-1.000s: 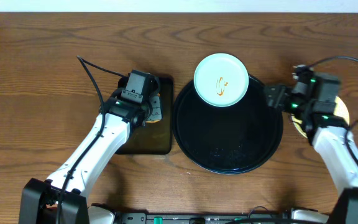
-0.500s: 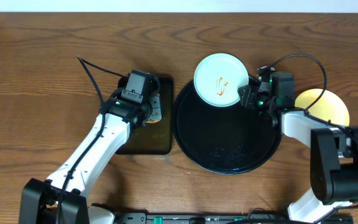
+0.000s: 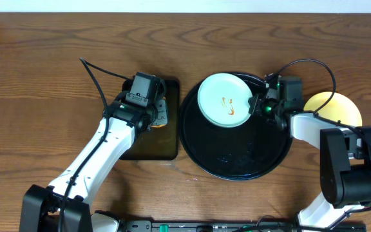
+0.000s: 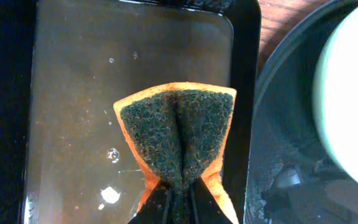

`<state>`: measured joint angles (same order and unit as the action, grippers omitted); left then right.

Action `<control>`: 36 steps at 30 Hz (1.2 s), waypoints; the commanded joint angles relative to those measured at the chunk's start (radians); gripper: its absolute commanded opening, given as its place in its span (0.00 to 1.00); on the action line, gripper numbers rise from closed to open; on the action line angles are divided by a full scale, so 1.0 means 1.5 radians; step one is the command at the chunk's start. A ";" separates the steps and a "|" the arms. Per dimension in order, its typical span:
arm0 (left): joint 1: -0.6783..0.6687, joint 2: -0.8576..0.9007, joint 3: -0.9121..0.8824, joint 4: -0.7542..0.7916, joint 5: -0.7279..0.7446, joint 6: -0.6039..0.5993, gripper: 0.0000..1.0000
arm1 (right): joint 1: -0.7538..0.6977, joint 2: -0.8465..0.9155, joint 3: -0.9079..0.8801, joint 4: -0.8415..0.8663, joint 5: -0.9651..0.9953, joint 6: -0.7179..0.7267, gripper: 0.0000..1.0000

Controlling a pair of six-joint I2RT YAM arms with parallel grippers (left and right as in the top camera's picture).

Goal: Clean dirty plates on tray and stack at the side
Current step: 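Scrub the sauce-stained green plate with the sponge in the left gripper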

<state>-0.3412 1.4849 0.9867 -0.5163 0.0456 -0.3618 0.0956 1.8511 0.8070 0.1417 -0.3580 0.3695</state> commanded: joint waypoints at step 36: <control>-0.270 0.176 -0.010 0.247 0.105 -0.124 0.08 | 0.129 -0.137 -0.013 -0.364 0.101 -0.030 0.01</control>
<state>-0.6930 1.6760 0.9836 -0.1837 0.1360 -0.4999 0.2810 1.6482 0.7952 -0.4000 -0.2447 0.3073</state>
